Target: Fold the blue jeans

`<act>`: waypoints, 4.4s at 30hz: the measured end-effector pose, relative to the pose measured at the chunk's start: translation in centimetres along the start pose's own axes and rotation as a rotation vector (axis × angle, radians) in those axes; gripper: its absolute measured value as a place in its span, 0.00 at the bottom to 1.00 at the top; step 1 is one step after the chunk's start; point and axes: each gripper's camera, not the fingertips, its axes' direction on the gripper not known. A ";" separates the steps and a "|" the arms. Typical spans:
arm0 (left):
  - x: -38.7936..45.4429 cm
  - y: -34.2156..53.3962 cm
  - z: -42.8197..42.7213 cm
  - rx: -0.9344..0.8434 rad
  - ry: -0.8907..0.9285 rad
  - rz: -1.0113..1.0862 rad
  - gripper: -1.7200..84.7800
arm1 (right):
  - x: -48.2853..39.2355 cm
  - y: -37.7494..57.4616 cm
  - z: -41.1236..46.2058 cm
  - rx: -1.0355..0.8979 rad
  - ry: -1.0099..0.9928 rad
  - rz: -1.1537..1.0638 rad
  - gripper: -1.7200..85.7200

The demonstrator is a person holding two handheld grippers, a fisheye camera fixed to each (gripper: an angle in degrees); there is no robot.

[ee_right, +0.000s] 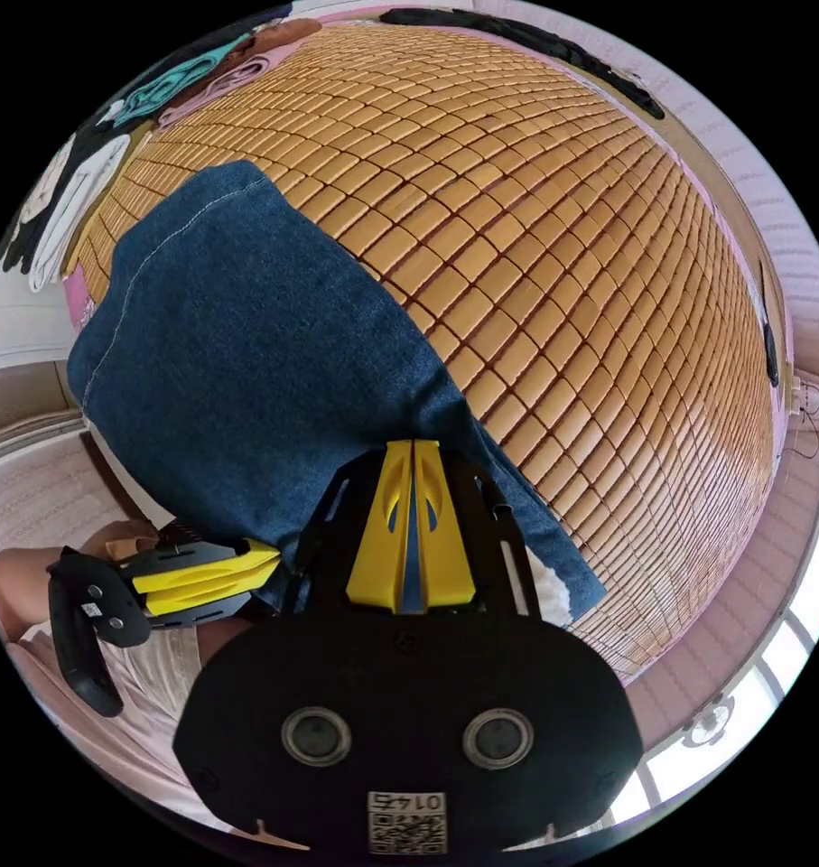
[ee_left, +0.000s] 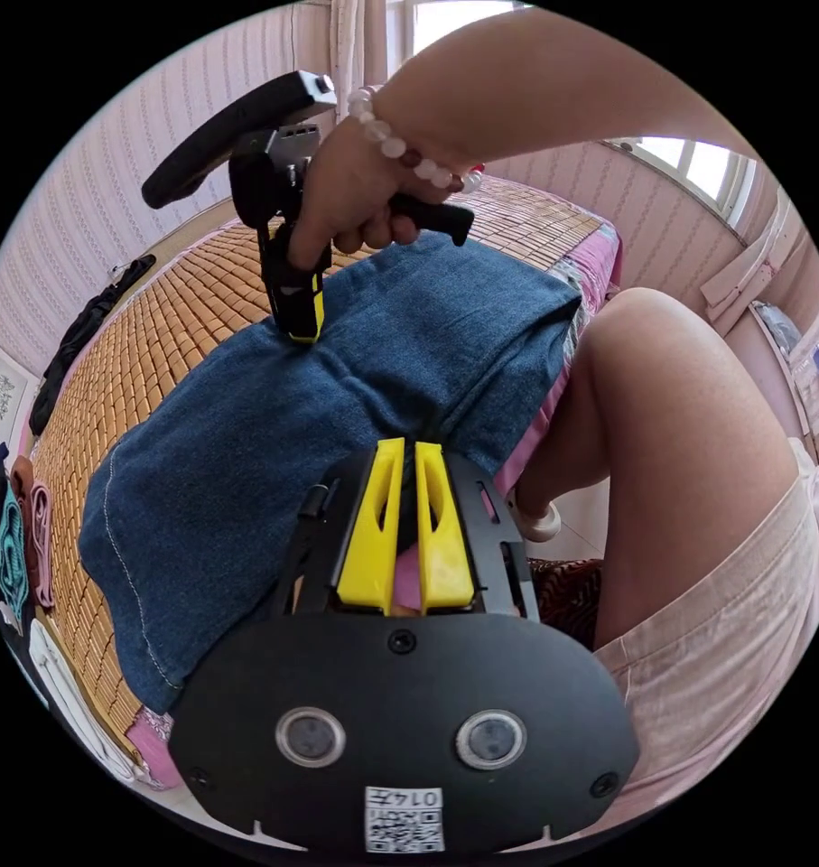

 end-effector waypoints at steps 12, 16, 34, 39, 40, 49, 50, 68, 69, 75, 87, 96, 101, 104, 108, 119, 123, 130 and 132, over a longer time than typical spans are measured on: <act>2.8 -0.9 1.8 -0.032 -0.028 0.050 0.05 | 4.3 7.1 3.5 0.210 -0.161 0.143 0.01; 3.2 -1.3 1.9 -0.044 -0.021 0.038 0.03 | 7.8 17.0 4.8 0.323 -0.196 0.274 0.01; 11.2 -8.5 0.8 0.153 0.144 0.171 0.18 | 20.8 44.2 20.4 0.421 -0.807 0.552 0.06; 11.7 -9.6 0.2 0.189 0.079 0.144 0.16 | 20.0 47.5 17.1 0.681 -0.958 0.351 0.07; 11.5 -9.2 -0.4 0.226 0.056 0.140 0.14 | 19.9 48.3 16.8 0.714 -0.946 0.326 0.08; 11.1 -5.5 -2.3 0.238 0.094 0.165 0.04 | 25.9 52.3 24.4 0.652 -0.821 0.751 0.20; 11.2 -5.4 -2.3 0.235 0.096 0.169 0.04 | 26.0 52.0 25.5 0.623 -0.841 0.756 0.20; 8.7 -7.9 -8.0 0.472 0.374 0.128 0.06 | 28.8 62.9 23.2 1.032 -1.071 0.695 0.05; 7.7 -7.5 -8.3 0.485 0.363 0.102 0.06 | 28.3 61.1 22.1 1.017 -1.050 0.659 0.05; -1.8 -1.4 -10.4 0.444 0.203 -0.170 0.09 | 21.3 42.3 19.0 0.871 -1.154 0.338 0.11; -14.5 5.4 -8.9 0.225 -0.019 -0.529 0.11 | 10.6 34.9 21.9 0.222 -0.608 0.170 0.03; -17.1 -0.9 -1.9 0.095 0.074 -0.427 0.15 | 7.5 30.1 21.7 0.077 -0.530 0.124 0.03; -20.5 -1.4 -3.4 0.101 0.165 -0.428 0.23 | 11.8 35.0 17.1 0.376 -0.525 0.324 0.09; -22.6 -2.0 -3.0 0.105 0.185 -0.435 0.26 | 14.7 36.7 18.0 0.379 -0.478 0.528 0.22; -24.0 -3.5 -0.5 -0.008 0.254 -0.408 0.28 | 16.0 36.3 20.8 0.314 -0.632 0.613 0.23; -24.0 -4.9 -1.2 -0.023 0.245 -0.389 0.26 | 15.5 36.5 22.1 0.376 -0.882 0.716 0.18; -24.1 -5.9 -1.9 -0.098 0.234 -0.380 0.25 | 14.0 36.4 21.0 0.373 -0.836 0.729 0.17; -23.7 -5.5 -4.0 -0.089 0.282 -0.377 0.19 | 11.9 37.1 20.0 0.396 -0.872 0.736 0.14; -23.3 -5.5 -4.7 -0.089 0.269 -0.359 0.18 | 11.5 37.5 19.9 0.407 -0.899 0.743 0.13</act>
